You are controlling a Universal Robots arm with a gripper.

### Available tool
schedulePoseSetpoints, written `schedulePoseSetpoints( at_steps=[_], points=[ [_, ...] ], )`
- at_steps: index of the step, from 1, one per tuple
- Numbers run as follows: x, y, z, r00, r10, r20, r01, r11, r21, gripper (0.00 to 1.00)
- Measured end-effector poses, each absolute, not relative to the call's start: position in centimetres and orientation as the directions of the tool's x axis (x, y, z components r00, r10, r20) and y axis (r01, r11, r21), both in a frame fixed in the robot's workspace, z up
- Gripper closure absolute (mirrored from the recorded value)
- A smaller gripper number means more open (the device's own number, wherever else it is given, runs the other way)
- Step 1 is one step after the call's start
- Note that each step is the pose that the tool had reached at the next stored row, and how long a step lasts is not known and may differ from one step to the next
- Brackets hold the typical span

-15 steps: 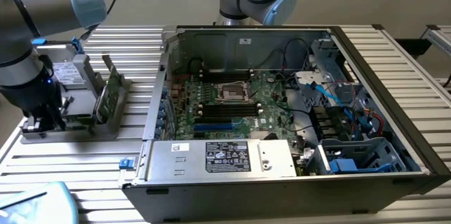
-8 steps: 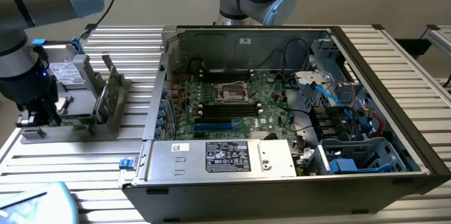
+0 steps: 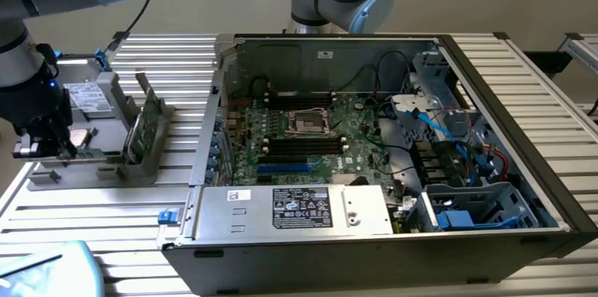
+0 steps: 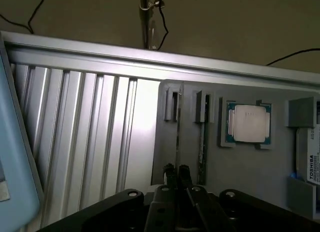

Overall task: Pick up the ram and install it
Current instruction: 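Pick up the ram and move it above insertion slot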

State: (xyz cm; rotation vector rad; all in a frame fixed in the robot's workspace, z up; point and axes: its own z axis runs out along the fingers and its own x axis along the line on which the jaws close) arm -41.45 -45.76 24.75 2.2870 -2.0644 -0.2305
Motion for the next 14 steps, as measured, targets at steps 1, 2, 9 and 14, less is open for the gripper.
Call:
schedulePoseSetpoints(
  at_steps=[1,2,9,14],
  points=[
    [-41.3,-45.8,24.9,0.097,-0.992,-0.076,-0.985,-0.106,0.138,0.86],
    [-41.0,-45.8,25.2,0.096,-0.992,-0.076,-0.985,-0.106,0.138,0.86],
    [-38.8,-45.8,28.7,0.096,-0.992,-0.079,-0.984,-0.107,0.14,0.86],
    [-36.7,-45.8,30.7,0.096,-0.992,-0.085,-0.984,-0.108,0.141,0.86]
  ],
)
